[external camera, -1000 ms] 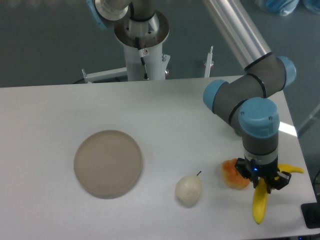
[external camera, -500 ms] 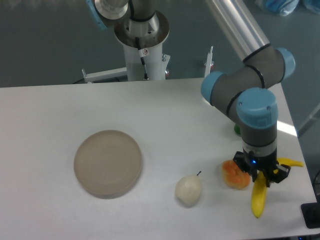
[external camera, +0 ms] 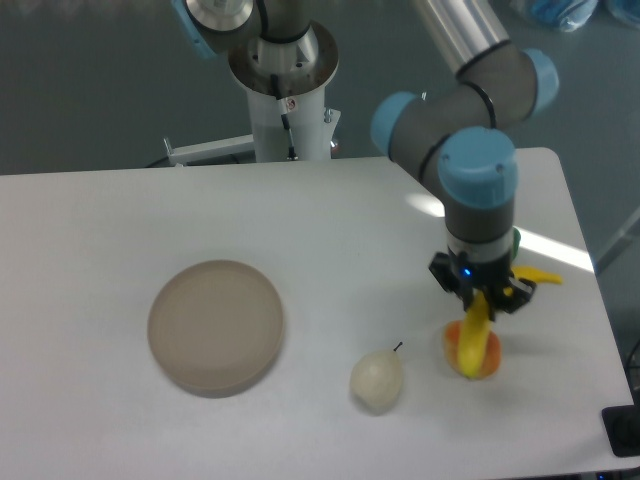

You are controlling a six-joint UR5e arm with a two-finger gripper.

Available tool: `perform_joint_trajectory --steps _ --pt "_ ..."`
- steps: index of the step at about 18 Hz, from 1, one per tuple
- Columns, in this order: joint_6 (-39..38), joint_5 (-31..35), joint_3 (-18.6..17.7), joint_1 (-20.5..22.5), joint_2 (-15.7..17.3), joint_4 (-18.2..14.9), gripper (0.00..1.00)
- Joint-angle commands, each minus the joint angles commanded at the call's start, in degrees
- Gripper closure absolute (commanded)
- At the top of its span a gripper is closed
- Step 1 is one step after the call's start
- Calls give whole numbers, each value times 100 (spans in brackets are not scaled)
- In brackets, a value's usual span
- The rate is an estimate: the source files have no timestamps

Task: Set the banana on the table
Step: 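Carry the held banana across the table toward the beige plate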

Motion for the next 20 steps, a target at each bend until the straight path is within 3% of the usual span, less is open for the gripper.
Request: perform_joint_trajectory --steps 5,10,15,20 --pt "458 -53 -889 18 520 44 81" --pt "371 -176 -1162 -201 564 27 81" --pt "-1455 -755 -1180 -307 424 71 82" --pt "-1888 -747 -1242 -500 204 105 81"
